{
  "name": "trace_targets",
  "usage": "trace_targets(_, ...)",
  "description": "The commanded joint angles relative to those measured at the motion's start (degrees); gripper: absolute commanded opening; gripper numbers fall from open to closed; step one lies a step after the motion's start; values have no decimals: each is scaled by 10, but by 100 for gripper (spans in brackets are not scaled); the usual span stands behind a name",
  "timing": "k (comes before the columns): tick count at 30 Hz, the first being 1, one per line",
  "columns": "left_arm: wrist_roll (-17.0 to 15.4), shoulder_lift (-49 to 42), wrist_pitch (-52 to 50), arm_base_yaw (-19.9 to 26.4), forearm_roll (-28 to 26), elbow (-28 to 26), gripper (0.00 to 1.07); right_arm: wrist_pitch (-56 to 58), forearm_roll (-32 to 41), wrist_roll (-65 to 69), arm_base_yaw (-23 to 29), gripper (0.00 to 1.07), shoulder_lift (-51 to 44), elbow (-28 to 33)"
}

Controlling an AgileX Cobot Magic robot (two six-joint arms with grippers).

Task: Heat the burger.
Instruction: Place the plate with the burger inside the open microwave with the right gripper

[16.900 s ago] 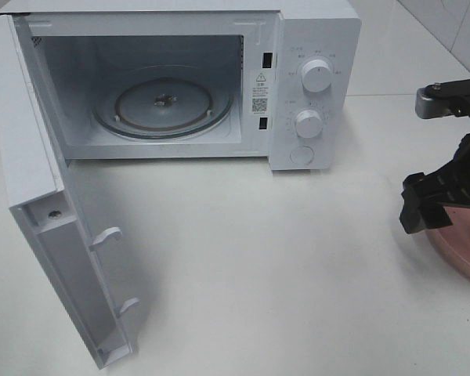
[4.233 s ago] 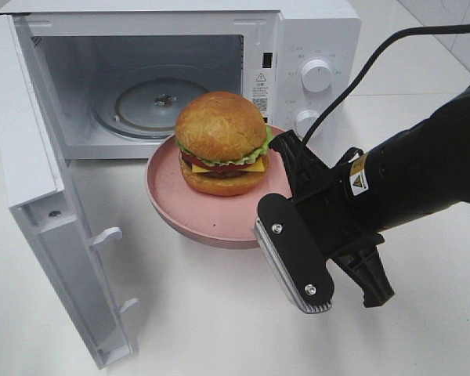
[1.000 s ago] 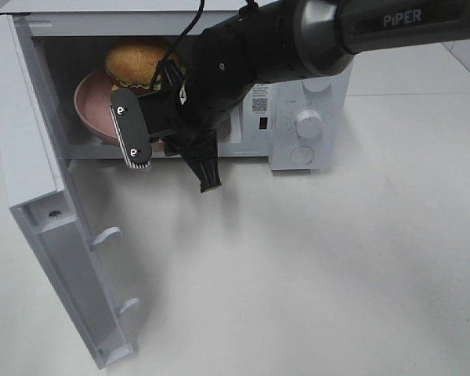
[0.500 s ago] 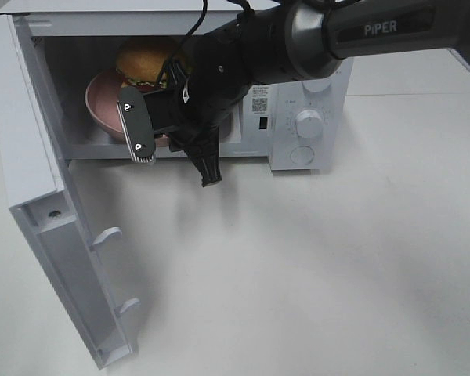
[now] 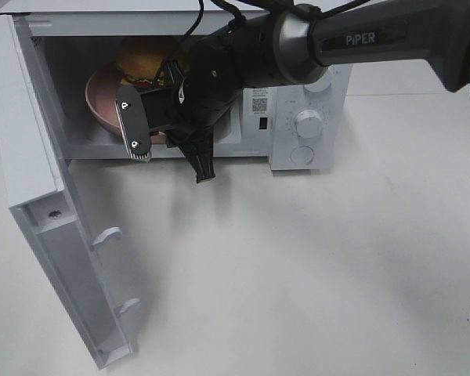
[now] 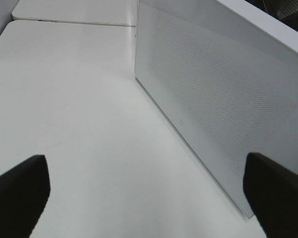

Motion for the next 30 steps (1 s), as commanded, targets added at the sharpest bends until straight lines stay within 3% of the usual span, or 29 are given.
trace_targets(1, -3, -5, 1, 1, 1, 1, 98, -41, -11, 3, -2, 0, -4, -15)
trace_targets(16, -5, -5, 1, 1, 11, 1, 98, -40, -13, 13, -12, 0, 36, -58)
trace_targets(30, -10, -5, 1, 1, 17, 1, 98, -57, -12, 22, -15, 2, 38, -58)
